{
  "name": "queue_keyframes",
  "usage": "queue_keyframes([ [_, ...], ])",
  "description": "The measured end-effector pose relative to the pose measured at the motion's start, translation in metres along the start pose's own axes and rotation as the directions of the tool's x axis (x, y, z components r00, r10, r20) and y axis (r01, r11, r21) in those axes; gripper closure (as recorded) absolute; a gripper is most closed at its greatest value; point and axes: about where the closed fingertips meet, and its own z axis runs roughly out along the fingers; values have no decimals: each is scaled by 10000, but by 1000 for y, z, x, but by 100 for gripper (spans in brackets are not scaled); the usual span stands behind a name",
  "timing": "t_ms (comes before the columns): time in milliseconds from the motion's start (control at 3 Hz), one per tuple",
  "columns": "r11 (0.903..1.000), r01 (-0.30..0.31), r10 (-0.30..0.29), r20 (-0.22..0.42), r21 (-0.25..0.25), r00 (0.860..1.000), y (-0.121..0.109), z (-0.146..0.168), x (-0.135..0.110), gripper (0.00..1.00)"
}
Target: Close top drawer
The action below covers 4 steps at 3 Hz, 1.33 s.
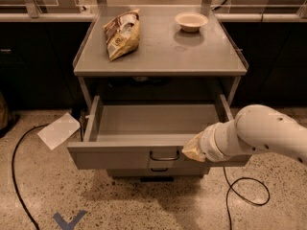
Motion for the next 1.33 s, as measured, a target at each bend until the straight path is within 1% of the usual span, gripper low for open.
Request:
queue_keyframes([
  [333, 9997, -96, 99, -99, 208, 9999, -5, 3, 2, 100],
  [667, 9967, -288, 287, 31, 758, 9996, -28, 8, -5, 100],
  [1000, 9967, -288, 287, 31, 758, 9996, -28, 8, -5, 100],
  [1333, 9972, -509, 504, 108, 555, 9987, -33, 18, -8, 100],
])
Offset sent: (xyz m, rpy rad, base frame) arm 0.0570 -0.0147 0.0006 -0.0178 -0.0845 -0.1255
